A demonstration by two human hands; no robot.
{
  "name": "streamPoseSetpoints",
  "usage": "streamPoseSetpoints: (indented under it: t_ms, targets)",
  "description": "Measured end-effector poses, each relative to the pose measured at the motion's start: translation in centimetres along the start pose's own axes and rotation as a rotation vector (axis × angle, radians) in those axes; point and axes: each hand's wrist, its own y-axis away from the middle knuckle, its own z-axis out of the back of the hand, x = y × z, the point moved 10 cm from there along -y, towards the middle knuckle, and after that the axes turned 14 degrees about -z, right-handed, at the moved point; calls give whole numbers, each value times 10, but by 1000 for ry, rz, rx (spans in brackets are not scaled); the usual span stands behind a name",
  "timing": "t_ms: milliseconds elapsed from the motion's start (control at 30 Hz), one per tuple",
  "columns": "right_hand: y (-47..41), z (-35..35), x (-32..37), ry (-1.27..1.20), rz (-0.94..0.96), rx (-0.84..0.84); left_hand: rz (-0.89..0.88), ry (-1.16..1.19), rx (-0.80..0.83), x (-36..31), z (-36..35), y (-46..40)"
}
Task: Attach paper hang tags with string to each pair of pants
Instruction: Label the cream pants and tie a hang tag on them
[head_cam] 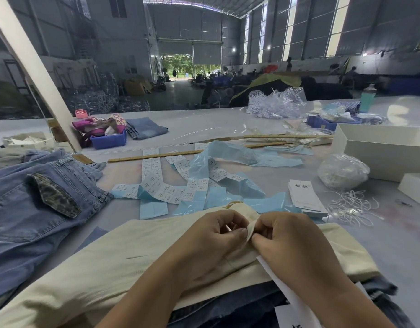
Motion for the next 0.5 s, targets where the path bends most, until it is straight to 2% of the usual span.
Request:
streamPoseSetpoints:
  t_ms: [133, 267, 333, 500]
  targets:
    - [0, -1, 1, 17, -1, 8, 3, -30, 27, 1, -2, 0]
    - [1, -2, 6, -69, 29, 100, 43, -43, 9, 3, -2, 0]
    - [0, 4, 7, -202, 21, 139, 85, 2, -58, 6, 2, 1]
    - [-2, 16, -2, -566, -98, 152, 225, 349, -312, 16, 15, 8]
